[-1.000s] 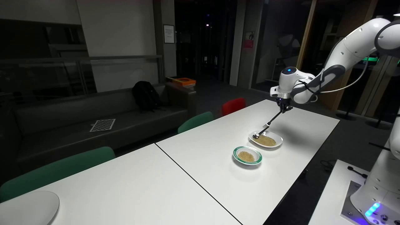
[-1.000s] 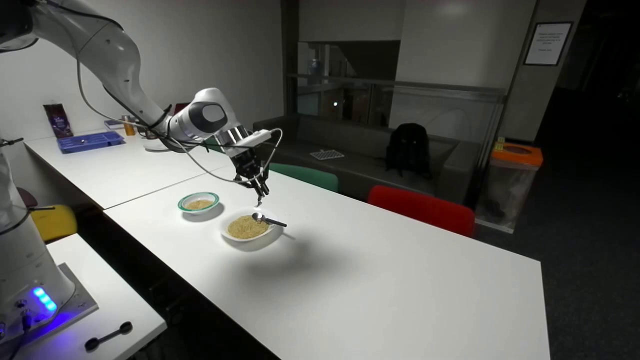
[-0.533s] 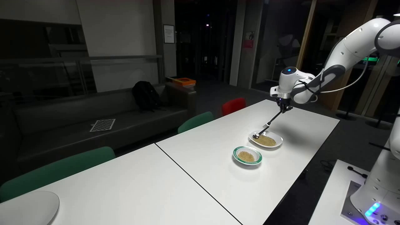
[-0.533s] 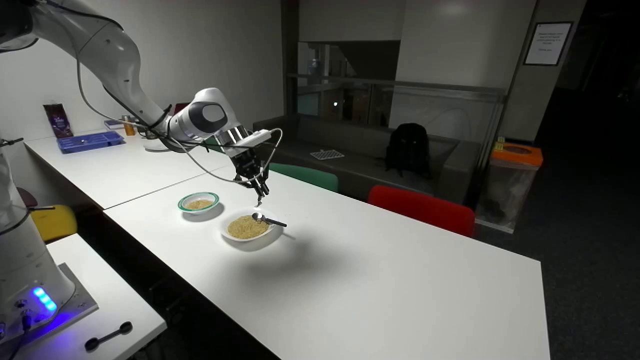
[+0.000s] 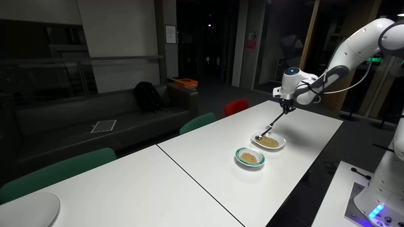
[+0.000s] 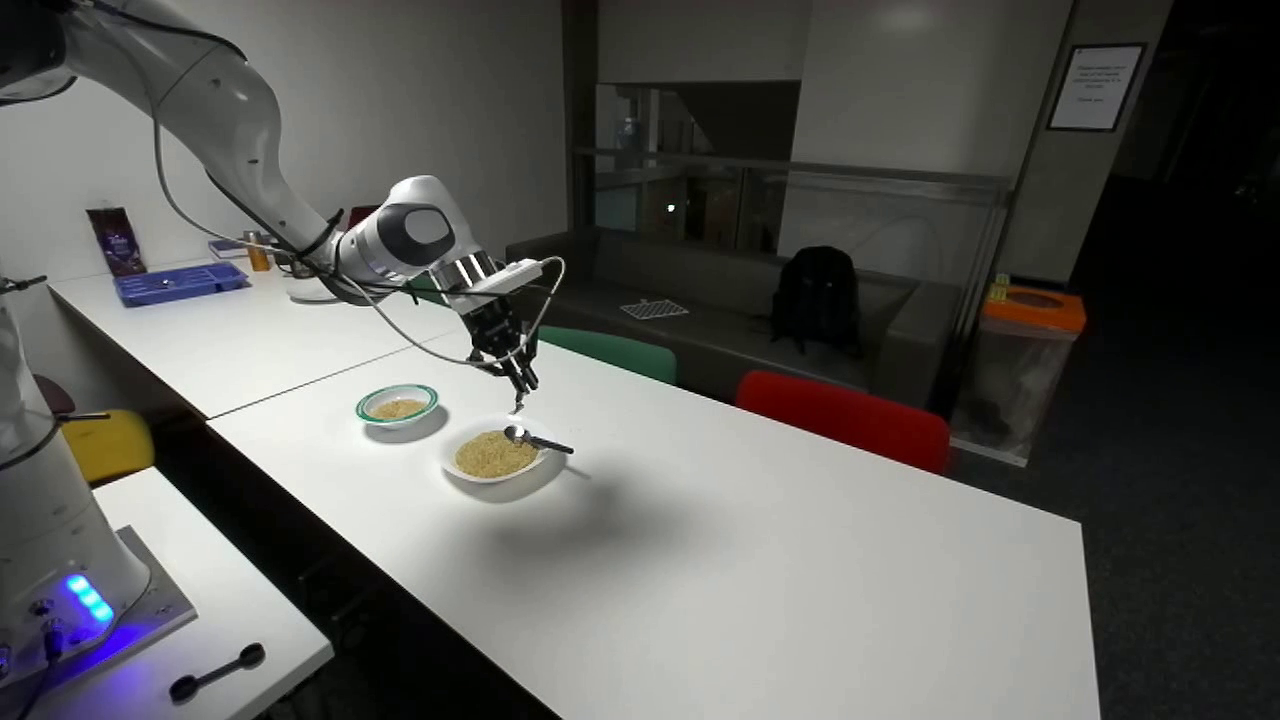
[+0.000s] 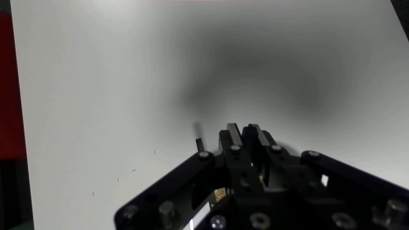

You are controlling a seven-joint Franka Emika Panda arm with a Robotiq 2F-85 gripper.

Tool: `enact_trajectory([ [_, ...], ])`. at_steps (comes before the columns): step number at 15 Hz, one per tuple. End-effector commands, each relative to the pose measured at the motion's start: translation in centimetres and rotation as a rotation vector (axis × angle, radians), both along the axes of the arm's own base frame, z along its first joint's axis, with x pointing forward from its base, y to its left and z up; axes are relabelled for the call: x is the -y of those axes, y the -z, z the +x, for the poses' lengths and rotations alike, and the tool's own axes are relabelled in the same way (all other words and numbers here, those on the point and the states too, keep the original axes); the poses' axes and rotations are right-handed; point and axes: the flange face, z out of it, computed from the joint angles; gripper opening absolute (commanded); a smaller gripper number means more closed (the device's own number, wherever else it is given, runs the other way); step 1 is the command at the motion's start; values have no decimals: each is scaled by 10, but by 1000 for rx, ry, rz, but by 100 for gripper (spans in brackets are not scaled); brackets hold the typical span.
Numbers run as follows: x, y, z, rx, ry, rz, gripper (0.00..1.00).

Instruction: Use the fork to stir the bowl

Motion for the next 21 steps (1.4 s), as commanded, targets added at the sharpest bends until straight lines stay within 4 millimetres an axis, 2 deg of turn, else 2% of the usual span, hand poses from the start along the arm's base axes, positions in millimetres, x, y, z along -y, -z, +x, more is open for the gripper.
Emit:
enact_trajectory([
  [1, 0, -1, 0, -1, 0, 0, 11],
  [5, 0, -1, 0, -1, 0, 0, 11],
  [6, 0, 0, 1, -5, 3, -1, 3],
  [11, -12, 1, 7, -18, -14, -24, 3],
  [15, -35, -1, 7, -47, -70, -99, 3],
  [21, -79, -3, 14, -71, -165, -209, 3],
])
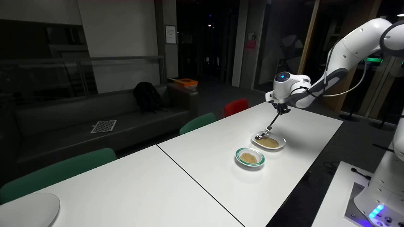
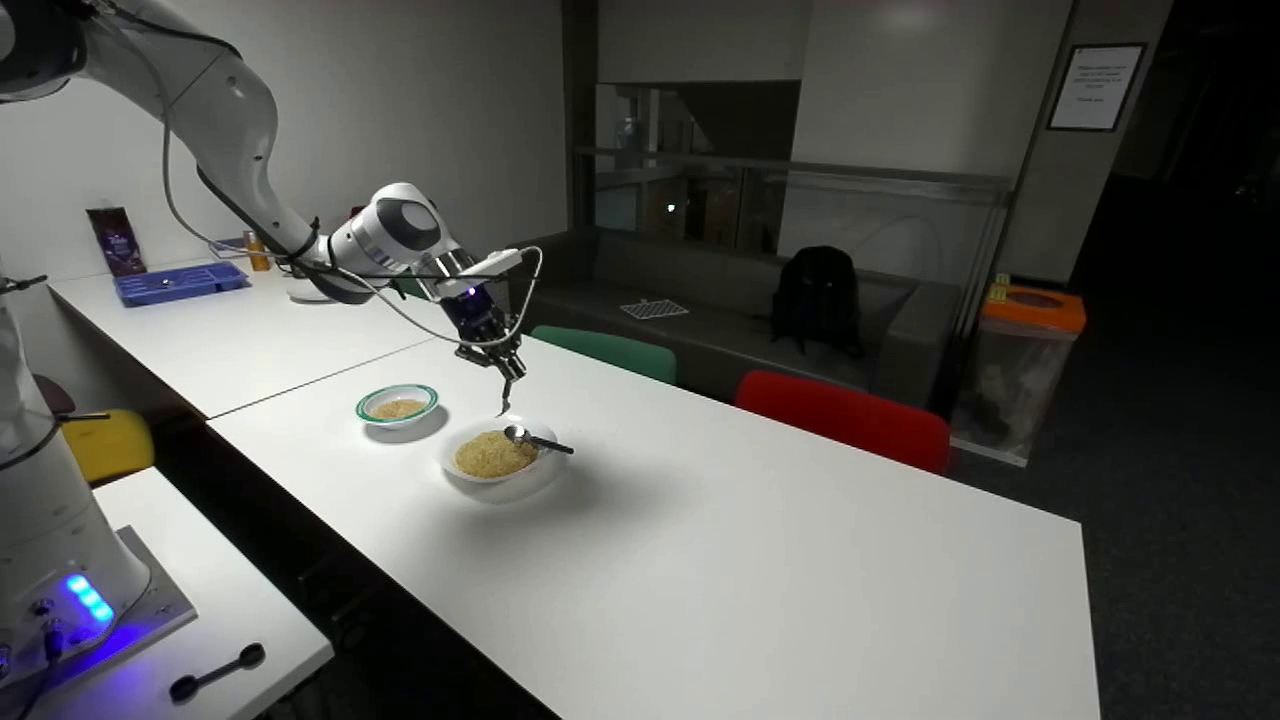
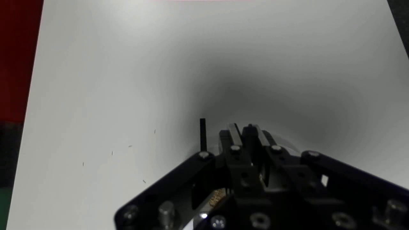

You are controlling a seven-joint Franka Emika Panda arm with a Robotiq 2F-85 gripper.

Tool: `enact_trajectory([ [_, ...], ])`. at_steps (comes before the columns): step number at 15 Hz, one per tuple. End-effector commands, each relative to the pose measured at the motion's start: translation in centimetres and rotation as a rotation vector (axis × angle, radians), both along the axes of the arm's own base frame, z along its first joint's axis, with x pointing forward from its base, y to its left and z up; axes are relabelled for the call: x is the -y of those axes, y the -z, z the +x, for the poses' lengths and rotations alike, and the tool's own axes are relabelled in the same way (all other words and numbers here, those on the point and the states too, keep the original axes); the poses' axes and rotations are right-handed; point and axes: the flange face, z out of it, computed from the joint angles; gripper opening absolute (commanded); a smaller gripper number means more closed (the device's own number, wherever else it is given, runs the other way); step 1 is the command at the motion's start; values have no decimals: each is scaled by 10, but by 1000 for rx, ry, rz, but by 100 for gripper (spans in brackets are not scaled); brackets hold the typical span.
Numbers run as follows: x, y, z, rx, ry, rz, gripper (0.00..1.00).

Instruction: Use the fork to stir the bowl

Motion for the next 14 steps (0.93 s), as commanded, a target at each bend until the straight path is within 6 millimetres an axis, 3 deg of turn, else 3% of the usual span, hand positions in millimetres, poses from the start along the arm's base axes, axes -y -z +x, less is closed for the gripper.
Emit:
enact_trajectory([
  [1, -25, -14, 0, 6, -36, -68, 3],
  [7, -65, -22, 6, 29, -106, -67, 3],
  [14, -125, -38, 1, 62, -239, -89, 3],
])
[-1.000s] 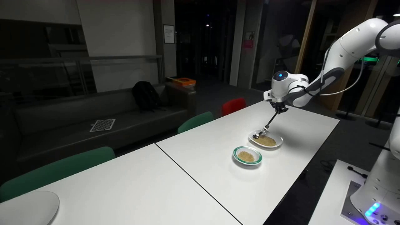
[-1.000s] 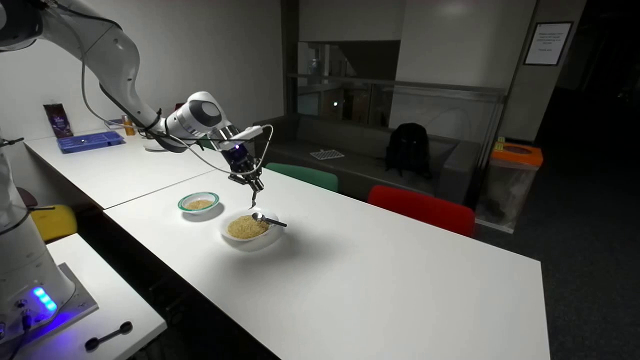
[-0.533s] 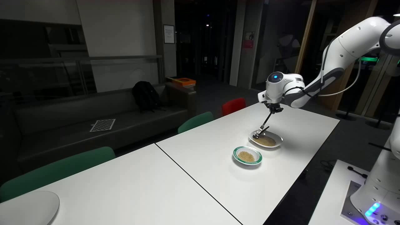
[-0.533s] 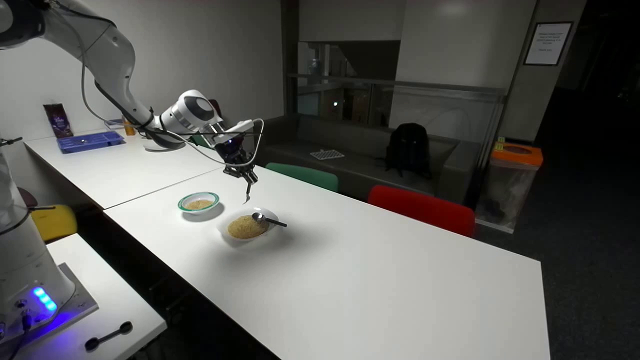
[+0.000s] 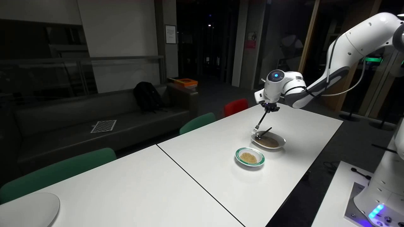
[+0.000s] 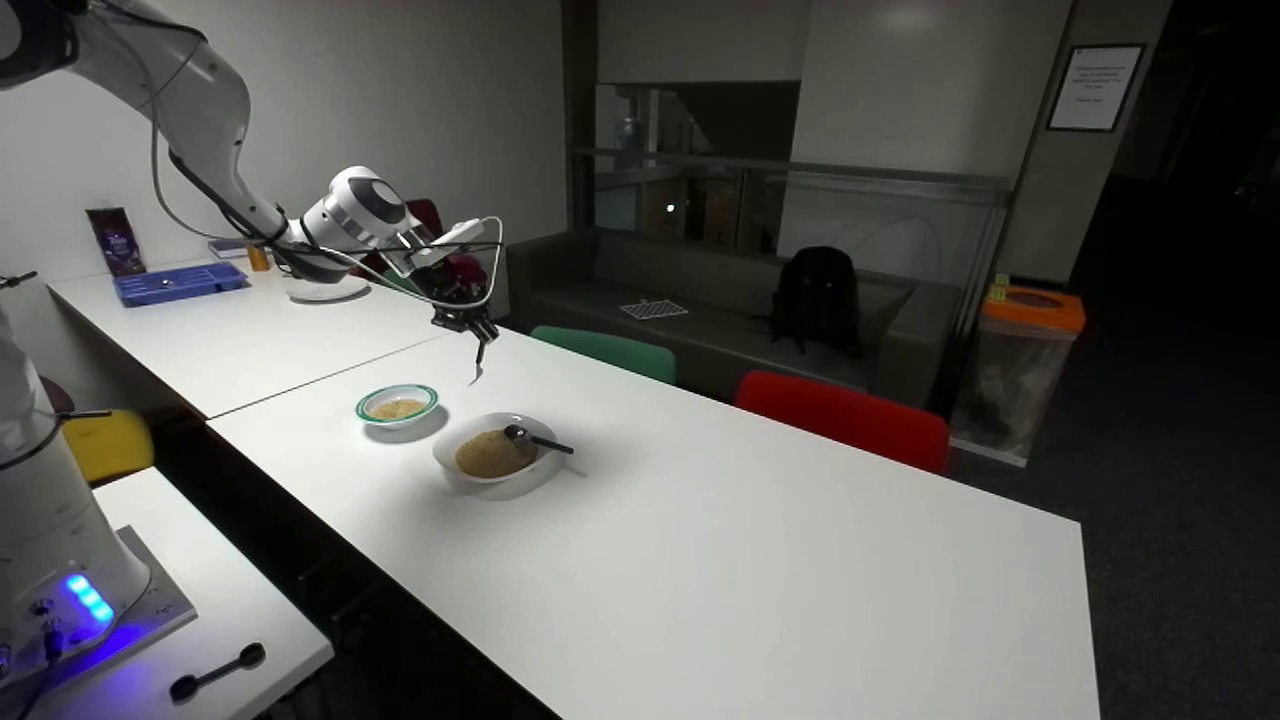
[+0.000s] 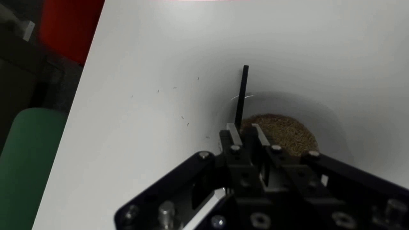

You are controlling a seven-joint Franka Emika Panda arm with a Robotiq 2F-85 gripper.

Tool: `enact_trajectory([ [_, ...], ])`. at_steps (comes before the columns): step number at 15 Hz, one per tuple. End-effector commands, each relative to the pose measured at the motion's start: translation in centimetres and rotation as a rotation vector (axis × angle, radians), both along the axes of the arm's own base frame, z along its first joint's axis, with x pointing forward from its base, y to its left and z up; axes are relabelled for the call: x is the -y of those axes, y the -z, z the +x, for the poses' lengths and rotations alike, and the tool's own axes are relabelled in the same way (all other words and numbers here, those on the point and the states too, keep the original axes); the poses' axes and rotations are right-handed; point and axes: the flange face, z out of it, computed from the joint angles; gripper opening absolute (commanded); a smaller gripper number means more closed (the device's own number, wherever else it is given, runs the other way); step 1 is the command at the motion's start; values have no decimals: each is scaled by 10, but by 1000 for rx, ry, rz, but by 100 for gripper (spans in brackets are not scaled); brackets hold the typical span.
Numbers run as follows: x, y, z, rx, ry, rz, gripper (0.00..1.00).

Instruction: Use the fork to stir the bowl

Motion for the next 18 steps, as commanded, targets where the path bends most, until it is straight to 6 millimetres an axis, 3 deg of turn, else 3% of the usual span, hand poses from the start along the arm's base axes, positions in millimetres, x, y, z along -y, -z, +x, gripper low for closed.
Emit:
enact_trajectory([
  [1, -28, -13, -17, 22, -56, -49, 3],
  [10, -82, 11, -49, -47, -228, -105, 3],
  [18, -108, 17, -53, -50, -270, -101, 3],
])
